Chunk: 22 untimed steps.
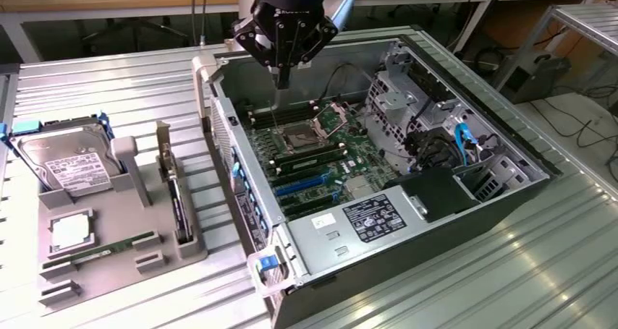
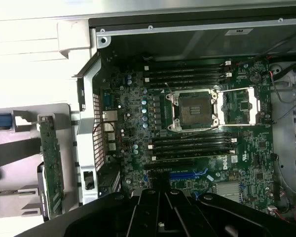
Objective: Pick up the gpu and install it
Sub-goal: 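Reach for the gpu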
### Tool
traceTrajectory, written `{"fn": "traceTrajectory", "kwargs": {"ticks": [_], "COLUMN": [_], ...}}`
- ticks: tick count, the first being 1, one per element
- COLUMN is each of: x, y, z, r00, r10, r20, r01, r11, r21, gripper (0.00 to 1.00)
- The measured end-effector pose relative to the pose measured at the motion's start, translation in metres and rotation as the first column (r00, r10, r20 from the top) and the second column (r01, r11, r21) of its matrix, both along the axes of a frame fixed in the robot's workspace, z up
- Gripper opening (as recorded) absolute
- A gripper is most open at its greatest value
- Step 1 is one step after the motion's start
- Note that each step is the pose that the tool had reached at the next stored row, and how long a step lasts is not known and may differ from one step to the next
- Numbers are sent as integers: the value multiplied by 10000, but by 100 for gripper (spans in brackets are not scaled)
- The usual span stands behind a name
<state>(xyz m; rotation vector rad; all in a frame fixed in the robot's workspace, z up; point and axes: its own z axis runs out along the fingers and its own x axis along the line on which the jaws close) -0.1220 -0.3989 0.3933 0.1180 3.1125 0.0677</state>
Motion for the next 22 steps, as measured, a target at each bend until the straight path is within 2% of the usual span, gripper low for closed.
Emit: {"fn": "traceTrajectory", "kwargs": {"ticks": [3, 5, 9, 12, 14, 16, 22], "x": [0, -7, -48, -208, -281, -413, -626], "y": [0, -24, -159, -262, -292, -347, -434], "z": [0, 1, 0, 11, 18, 32, 51], "r00": [10000, 10000, 10000, 10000, 10000, 10000, 10000], "r10": [1, 0, 0, 0, 1, -1, -1], "r20": [0, -1, 2, 38, 47, 63, 90], "r01": [-1, 0, 0, 0, -1, 1, 1], "r11": [10000, 10000, 10000, 10000, 10000, 10000, 10000], "r21": [0, -1, 0, 0, -1, -1, 0], "gripper": [11, 11, 11, 11, 11, 11, 11]}}
